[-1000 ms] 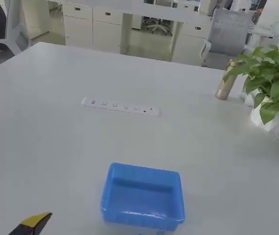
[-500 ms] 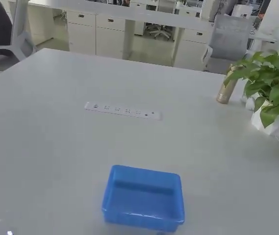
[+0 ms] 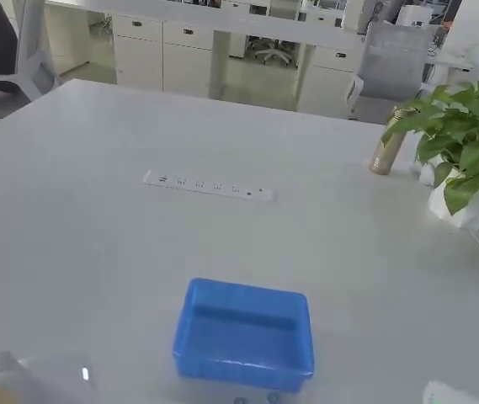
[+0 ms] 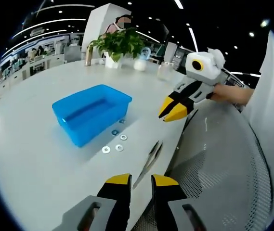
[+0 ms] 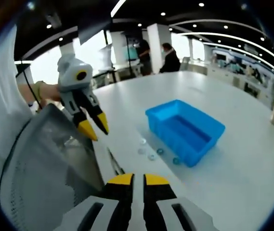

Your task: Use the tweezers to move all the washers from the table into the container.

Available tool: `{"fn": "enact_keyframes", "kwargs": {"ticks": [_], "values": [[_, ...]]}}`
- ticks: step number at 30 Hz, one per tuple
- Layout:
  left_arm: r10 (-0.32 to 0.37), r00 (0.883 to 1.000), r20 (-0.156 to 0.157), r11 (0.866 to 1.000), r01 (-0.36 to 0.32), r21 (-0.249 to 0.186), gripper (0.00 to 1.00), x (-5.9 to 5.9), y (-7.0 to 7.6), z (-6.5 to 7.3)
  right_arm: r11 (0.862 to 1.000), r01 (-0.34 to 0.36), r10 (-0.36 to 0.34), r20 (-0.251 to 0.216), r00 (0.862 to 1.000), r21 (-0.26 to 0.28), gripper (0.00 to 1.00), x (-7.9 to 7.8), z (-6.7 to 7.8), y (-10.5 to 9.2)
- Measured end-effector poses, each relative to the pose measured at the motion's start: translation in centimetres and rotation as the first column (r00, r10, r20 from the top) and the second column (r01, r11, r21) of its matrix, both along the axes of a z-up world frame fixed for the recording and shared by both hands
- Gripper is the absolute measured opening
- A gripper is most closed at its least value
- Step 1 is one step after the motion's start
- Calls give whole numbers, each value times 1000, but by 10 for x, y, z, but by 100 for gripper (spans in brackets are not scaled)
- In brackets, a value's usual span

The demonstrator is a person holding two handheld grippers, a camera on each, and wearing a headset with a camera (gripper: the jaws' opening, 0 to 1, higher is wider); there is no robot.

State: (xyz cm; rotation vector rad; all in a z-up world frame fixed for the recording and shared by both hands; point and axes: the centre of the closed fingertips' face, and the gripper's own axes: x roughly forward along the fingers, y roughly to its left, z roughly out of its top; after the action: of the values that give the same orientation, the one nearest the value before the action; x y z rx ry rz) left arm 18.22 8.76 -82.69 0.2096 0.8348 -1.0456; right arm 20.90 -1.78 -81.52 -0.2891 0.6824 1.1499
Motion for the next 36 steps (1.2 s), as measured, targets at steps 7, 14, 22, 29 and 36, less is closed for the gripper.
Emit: {"fn": "enact_keyframes", "kwargs": {"ticks": [7,14,22,29,36], "values": [[-71,997,35,995,68,80,7,1,1,-15,994,-83,83,-1,997,-68,8,-12,-14,14],[-131,991,27,984,127,124,5,-3,0,-24,984,-126,126,-8,992,-129,14,-19,-28,16],[-178,984,24,968,171,183,5,-1,-2,-34,974,-152,153,-11,988,-165,15,-21,-33,17],[-222,974,42,956,209,208,0,3,-3,-37,948,-220,225,-7,974,-230,14,-26,-44,19],[-321,944,76,925,295,241,0,0,-9,-33,947,-223,228,-7,974,-230,14,-23,-46,19]]}}
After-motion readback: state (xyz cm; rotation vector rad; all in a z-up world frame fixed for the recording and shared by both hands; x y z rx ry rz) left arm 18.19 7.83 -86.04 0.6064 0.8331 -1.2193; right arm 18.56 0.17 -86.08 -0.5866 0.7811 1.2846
